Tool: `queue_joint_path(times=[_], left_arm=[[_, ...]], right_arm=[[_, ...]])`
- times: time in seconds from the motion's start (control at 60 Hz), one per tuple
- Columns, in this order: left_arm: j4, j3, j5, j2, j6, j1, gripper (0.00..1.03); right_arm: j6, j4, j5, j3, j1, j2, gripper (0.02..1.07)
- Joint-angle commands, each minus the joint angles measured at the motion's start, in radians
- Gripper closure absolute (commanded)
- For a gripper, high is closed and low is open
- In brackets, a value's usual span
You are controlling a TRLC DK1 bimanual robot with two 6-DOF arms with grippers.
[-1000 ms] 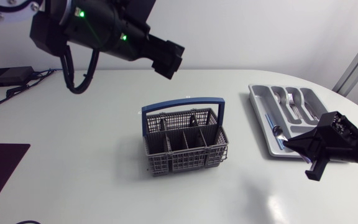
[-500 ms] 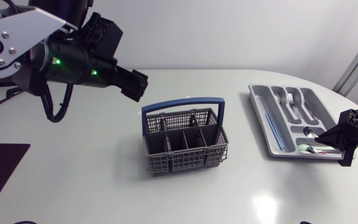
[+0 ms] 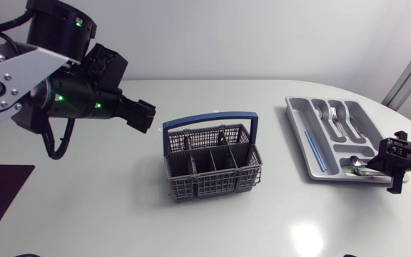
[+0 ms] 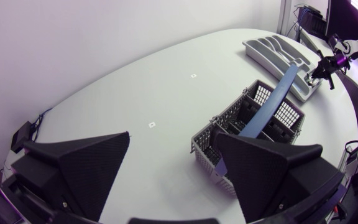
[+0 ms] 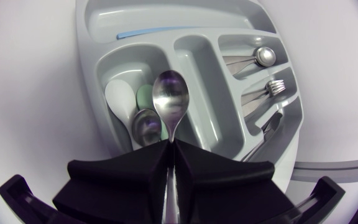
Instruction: Unload the cutlery basket into the drawer organizer.
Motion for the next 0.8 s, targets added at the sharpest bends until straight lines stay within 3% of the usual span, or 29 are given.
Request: queue_joint_path(times=[0.0, 0.017, 0.1, 0.367, 0.617, 0.783], left_arm=[[0.011, -0.041, -0.003, -0.020, 0.002, 0.011, 0.05], [0.011, -0.044, -0.003, -0.020, 0.002, 0.011, 0.05], [0.013, -0.055, -0.003, -0.026, 0.004, 0.012, 0.05], [0.013, -0.116, -0.003, -0.045, 0.010, 0.015, 0.05], [0.014, -0.202, 0.001, -0.048, 0.065, 0.012, 0.06], [0.014, -0.264, 0.009, -0.025, 0.116, -0.003, 0.06]], right_arm=[[-0.040, 0.025, 0.010, -0.008, -0.005, 0.025, 0.85], [-0.036, 0.036, 0.010, -0.009, -0.005, 0.021, 0.77], [-0.022, 0.050, 0.008, -0.017, -0.006, -0.002, 0.62], [0.187, 0.028, -0.089, -0.095, 0.022, -0.250, 0.39], [0.492, 0.062, -0.107, -0.327, 0.279, -0.534, 0.39], [0.750, 0.143, 0.000, -0.419, 0.557, -0.620, 0.39]])
